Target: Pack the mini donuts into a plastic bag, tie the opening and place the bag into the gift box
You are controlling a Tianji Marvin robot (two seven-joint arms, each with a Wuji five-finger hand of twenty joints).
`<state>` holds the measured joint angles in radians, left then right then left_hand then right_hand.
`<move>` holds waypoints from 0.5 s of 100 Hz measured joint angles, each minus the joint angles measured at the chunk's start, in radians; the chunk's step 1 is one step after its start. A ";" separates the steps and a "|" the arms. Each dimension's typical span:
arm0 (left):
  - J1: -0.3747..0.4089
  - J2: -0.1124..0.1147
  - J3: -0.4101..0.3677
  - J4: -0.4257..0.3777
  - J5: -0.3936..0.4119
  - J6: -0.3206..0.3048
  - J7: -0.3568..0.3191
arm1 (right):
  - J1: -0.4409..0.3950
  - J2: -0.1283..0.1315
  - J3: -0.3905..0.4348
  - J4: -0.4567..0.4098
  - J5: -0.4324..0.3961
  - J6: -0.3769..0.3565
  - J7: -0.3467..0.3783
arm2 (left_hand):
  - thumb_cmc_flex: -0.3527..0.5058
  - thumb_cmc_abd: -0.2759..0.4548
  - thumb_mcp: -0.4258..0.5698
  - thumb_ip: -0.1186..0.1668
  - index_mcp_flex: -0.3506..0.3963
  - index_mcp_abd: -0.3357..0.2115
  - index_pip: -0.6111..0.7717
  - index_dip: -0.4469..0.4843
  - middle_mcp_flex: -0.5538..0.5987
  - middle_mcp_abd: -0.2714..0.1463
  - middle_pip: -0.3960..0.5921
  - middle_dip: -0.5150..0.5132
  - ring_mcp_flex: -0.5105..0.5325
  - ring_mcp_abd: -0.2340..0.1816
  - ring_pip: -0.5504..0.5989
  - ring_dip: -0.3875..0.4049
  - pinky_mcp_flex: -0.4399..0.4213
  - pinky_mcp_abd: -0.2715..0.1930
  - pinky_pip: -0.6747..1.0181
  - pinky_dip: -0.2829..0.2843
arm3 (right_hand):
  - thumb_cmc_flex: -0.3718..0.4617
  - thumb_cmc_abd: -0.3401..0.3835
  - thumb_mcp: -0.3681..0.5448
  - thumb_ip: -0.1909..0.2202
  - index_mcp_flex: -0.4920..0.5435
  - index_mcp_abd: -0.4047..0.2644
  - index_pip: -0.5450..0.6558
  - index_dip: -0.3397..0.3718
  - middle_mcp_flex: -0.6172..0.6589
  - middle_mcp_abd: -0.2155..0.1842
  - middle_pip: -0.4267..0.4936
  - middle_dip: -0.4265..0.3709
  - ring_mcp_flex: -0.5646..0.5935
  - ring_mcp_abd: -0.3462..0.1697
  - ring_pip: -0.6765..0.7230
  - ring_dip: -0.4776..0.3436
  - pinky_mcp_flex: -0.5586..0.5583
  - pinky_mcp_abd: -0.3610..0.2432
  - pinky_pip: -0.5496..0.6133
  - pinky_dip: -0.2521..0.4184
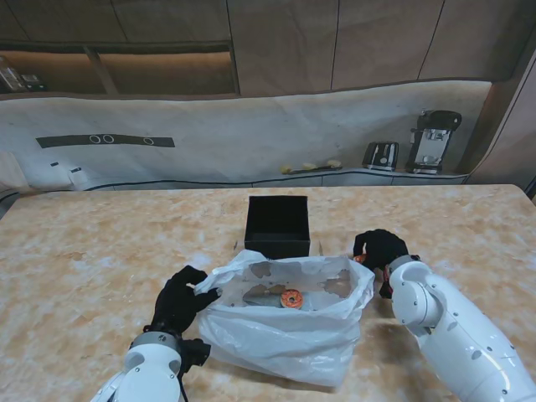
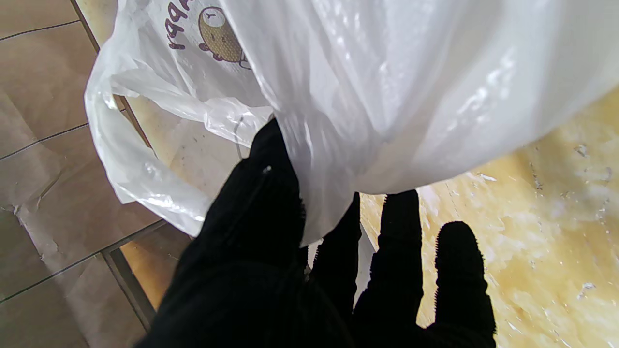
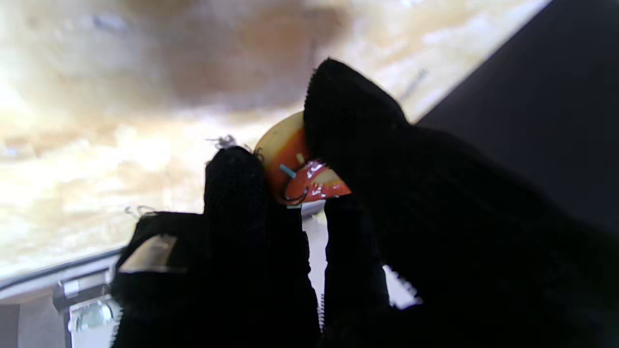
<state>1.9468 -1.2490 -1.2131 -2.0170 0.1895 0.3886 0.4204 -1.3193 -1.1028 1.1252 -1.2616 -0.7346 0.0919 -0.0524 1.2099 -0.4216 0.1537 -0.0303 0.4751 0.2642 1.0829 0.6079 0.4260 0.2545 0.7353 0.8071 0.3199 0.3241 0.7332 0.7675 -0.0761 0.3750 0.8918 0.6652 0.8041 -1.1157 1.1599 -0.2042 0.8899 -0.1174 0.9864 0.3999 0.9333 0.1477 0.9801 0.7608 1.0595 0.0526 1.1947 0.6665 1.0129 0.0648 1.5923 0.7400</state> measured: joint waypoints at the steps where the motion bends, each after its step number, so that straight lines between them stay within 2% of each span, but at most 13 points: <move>1: 0.000 0.000 0.000 0.000 0.000 0.000 0.000 | -0.004 0.000 0.006 -0.007 -0.001 -0.003 0.000 | 0.000 0.000 0.000 0.000 0.000 0.000 0.000 0.000 0.000 0.000 0.000 0.000 0.000 0.000 0.000 0.000 0.000 0.000 0.000 0.000 | 0.000 0.000 0.000 0.000 0.000 0.000 0.000 0.000 0.000 0.000 0.000 0.000 0.000 0.000 0.000 0.000 0.000 0.000 0.000 0.000; 23: 0.000 0.000 0.001 0.000 0.000 -0.002 0.003 | -0.082 0.006 0.115 -0.177 -0.011 -0.085 0.009 | 0.000 0.000 0.000 0.000 0.000 0.000 0.000 0.000 0.000 0.000 0.000 0.000 0.000 0.000 0.000 0.000 0.000 0.000 0.000 0.000 | 0.000 0.000 0.000 0.000 0.000 0.000 0.000 0.000 0.000 0.000 0.000 0.000 0.000 0.002 0.000 0.000 0.000 0.002 0.000 0.004; 50: 0.000 0.000 0.003 0.002 0.000 -0.007 0.006 | -0.139 0.013 0.188 -0.340 -0.007 -0.186 0.041 | 0.000 0.000 0.000 0.000 0.000 0.000 0.000 0.000 0.000 0.000 0.000 0.000 0.000 0.000 0.000 0.000 0.000 0.000 0.000 0.000 | 0.000 0.000 0.000 0.001 0.000 0.000 0.000 0.000 0.000 0.000 0.000 0.000 -0.003 0.004 0.000 0.000 -0.003 0.003 0.000 0.012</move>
<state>1.9465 -1.2492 -1.2103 -2.0151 0.1897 0.3816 0.4266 -1.4586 -1.0897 1.3131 -1.6013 -0.7411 -0.0939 -0.0112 1.2099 -0.4216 0.1536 -0.0303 0.4751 0.2642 1.0829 0.6079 0.4260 0.2545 0.7353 0.8070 0.3199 0.3241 0.7331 0.7675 -0.0761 0.3750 0.8918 0.6652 0.8044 -1.1152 1.1599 -0.2036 0.8899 -0.1173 0.9868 0.3998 0.9333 0.1479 0.9801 0.7608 1.0567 0.0568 1.1947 0.6665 1.0103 0.0681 1.5923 0.7523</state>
